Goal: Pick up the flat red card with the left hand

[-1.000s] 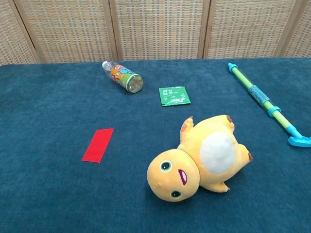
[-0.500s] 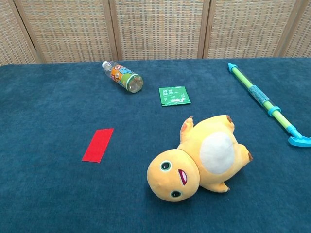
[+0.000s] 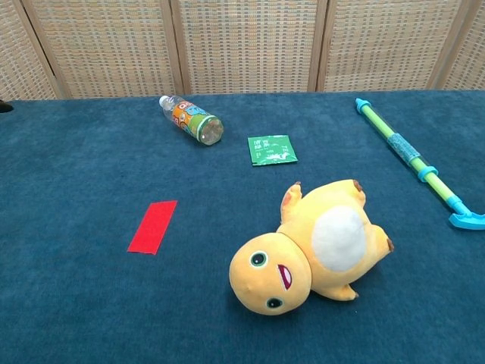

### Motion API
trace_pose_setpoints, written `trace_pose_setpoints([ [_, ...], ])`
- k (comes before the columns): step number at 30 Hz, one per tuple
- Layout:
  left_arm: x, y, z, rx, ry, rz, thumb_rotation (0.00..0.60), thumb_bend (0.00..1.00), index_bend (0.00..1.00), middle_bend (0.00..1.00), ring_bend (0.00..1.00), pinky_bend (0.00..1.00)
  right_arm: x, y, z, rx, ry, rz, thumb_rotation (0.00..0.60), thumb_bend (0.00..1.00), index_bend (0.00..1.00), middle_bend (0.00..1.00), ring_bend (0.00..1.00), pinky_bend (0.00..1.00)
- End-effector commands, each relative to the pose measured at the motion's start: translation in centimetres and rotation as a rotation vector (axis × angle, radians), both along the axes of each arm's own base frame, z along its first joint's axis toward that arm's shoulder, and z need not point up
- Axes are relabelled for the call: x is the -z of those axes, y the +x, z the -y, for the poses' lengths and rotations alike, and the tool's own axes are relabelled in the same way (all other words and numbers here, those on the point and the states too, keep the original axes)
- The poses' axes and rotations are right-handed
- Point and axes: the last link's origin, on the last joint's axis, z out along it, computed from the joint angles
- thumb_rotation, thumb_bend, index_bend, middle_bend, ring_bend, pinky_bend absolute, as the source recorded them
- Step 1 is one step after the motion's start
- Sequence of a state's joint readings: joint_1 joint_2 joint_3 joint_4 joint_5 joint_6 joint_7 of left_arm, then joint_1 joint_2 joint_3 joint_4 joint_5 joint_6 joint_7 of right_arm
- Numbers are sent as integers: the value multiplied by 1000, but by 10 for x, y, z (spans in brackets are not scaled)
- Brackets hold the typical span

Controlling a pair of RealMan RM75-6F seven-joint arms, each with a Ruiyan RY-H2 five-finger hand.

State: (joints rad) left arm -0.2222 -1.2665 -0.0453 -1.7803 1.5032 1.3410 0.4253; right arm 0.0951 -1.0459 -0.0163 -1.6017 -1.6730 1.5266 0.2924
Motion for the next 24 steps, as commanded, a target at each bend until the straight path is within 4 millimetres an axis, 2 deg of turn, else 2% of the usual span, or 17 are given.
trace_pose_setpoints([
  [1,16,14,-7,21,-35,-17,600,100,0,0,0,0,0,-1,1,1,1,2,600,0,0,0,0,0],
  [5,32,22,-12,28,-63,-43,600,241,0,0,0,0,-1,-1,1,1,4,6,600,0,0,0,0,0],
  [13,70,35,-22,28,-110,-93,600,254,0,0,0,0,-3,-2,2,5,5,23,600,0,0,0,0,0],
  [19,86,42,-27,33,-118,-114,600,330,0,0,0,0,-4,-3,2,3,6,27,600,0,0,0,0,0],
  [24,103,50,-31,31,-135,-126,600,331,0,0,0,0,-5,-3,2,2,8,34,600,0,0,0,0,0],
])
